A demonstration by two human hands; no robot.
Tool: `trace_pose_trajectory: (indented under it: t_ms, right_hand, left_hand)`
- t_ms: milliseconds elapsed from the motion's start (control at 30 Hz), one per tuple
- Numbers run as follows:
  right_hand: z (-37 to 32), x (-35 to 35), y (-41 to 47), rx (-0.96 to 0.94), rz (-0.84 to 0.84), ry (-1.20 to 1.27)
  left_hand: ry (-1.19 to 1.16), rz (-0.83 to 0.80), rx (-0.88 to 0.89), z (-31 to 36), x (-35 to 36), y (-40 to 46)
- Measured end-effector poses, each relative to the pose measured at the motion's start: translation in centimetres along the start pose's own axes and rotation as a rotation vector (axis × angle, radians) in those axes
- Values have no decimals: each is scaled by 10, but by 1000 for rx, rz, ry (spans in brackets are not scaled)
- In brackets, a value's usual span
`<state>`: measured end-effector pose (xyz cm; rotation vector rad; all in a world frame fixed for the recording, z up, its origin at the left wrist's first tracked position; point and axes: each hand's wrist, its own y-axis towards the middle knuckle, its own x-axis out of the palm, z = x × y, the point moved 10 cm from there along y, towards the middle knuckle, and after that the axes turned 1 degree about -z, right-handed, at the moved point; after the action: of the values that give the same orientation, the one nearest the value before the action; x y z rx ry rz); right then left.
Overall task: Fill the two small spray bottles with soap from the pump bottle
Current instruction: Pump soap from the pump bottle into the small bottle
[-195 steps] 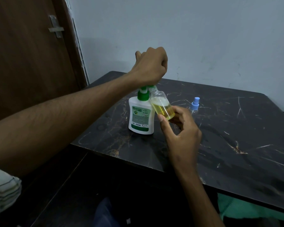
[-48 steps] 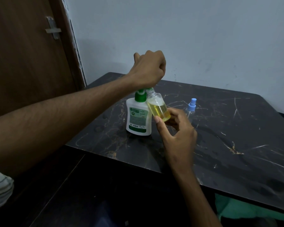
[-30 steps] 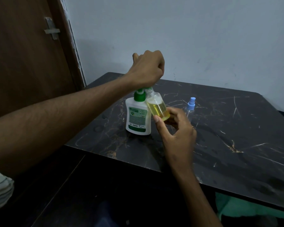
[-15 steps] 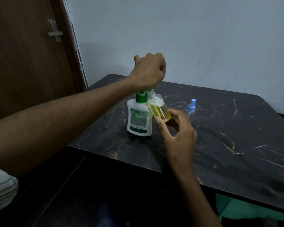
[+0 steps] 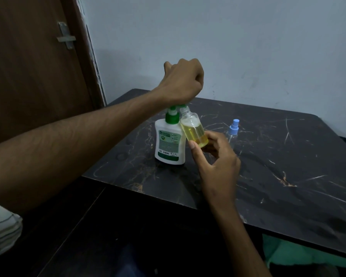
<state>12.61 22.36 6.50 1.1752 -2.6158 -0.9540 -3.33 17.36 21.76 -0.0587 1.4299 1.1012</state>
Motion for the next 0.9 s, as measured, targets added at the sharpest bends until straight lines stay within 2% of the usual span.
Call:
trace_pose_trajectory:
  t_ms: [900]
  right_hand:
    - [2,-1,0,9,1,-1]
  left_hand:
    - [-9,-24,-4,-1,5,-5]
